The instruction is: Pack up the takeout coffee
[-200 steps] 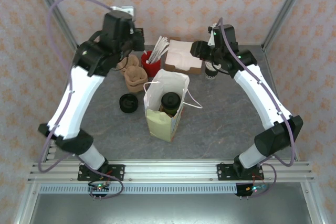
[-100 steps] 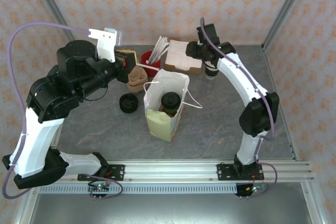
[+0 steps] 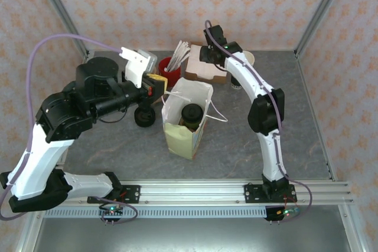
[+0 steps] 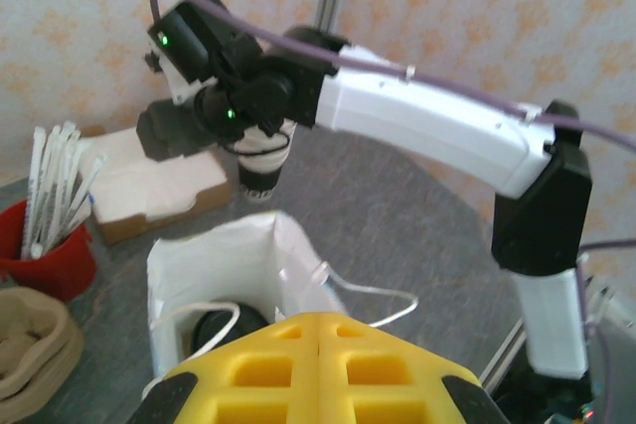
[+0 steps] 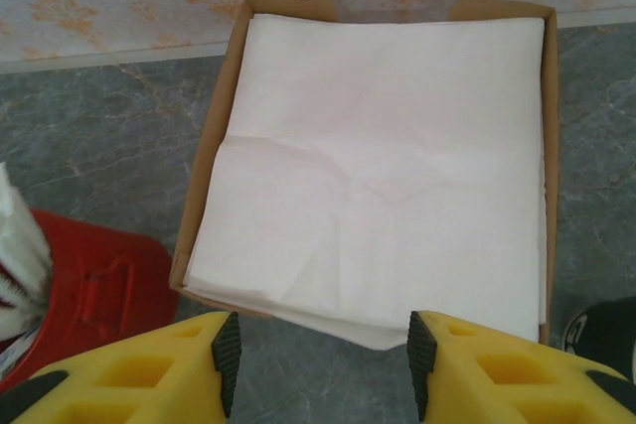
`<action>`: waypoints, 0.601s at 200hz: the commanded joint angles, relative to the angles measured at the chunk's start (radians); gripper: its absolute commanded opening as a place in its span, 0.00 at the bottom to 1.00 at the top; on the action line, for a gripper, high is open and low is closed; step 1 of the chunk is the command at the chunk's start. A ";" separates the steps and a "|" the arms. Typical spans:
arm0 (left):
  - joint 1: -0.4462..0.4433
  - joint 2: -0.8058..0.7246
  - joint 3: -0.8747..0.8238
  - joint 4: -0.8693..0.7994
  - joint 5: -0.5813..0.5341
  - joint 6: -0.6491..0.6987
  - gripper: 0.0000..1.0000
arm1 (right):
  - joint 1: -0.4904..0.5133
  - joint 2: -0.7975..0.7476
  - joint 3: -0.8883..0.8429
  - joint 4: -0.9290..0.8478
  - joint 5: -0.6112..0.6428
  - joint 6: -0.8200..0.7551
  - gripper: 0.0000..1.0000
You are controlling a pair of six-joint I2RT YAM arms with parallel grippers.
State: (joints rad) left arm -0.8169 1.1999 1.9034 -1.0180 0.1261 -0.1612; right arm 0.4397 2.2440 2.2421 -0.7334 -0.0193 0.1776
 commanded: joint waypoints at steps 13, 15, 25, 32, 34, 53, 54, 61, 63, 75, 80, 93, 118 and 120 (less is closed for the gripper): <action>-0.005 -0.060 -0.147 -0.015 -0.039 0.083 0.00 | 0.017 0.086 0.105 -0.052 0.094 -0.035 0.53; -0.005 -0.062 -0.154 -0.012 -0.037 0.083 0.00 | 0.018 0.090 0.110 -0.050 0.095 -0.035 0.53; -0.005 -0.065 -0.179 -0.005 -0.021 0.085 0.00 | 0.019 0.109 0.124 -0.045 0.102 -0.042 0.54; -0.006 -0.059 -0.187 -0.014 -0.007 0.089 0.00 | 0.022 0.122 0.132 -0.043 0.111 -0.045 0.55; -0.006 -0.056 -0.188 -0.016 -0.003 0.089 0.00 | 0.022 0.125 0.133 -0.041 0.113 -0.046 0.55; -0.005 -0.022 -0.202 -0.043 0.020 0.095 0.00 | 0.023 0.155 0.150 -0.032 0.129 -0.047 0.56; -0.005 -0.021 -0.202 -0.045 0.023 0.096 0.00 | 0.022 0.157 0.150 -0.032 0.130 -0.046 0.57; -0.005 -0.010 -0.207 -0.053 0.042 0.097 0.00 | 0.023 0.168 0.157 -0.029 0.140 -0.042 0.57; -0.006 -0.006 -0.208 -0.054 0.047 0.097 0.00 | 0.024 0.172 0.158 -0.030 0.142 -0.041 0.57; -0.005 0.005 -0.219 -0.057 0.074 0.095 0.00 | 0.022 0.189 0.168 -0.028 0.156 -0.038 0.58; -0.006 0.008 -0.224 -0.056 0.081 0.095 0.00 | 0.022 0.195 0.169 -0.027 0.160 -0.039 0.58; -0.007 0.014 -0.230 -0.062 0.090 0.095 0.00 | 0.022 0.213 0.179 -0.024 0.173 -0.044 0.59; -0.008 0.027 -0.213 -0.090 0.068 0.106 0.13 | 0.022 0.247 0.207 -0.024 0.195 -0.050 0.61; -0.007 0.028 -0.210 -0.094 0.064 0.107 0.14 | 0.022 0.249 0.209 -0.022 0.195 -0.051 0.62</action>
State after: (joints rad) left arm -0.8165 1.2282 1.6783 -1.0630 0.1875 -0.0834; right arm 0.4580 2.4588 2.3951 -0.7483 0.1116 0.1432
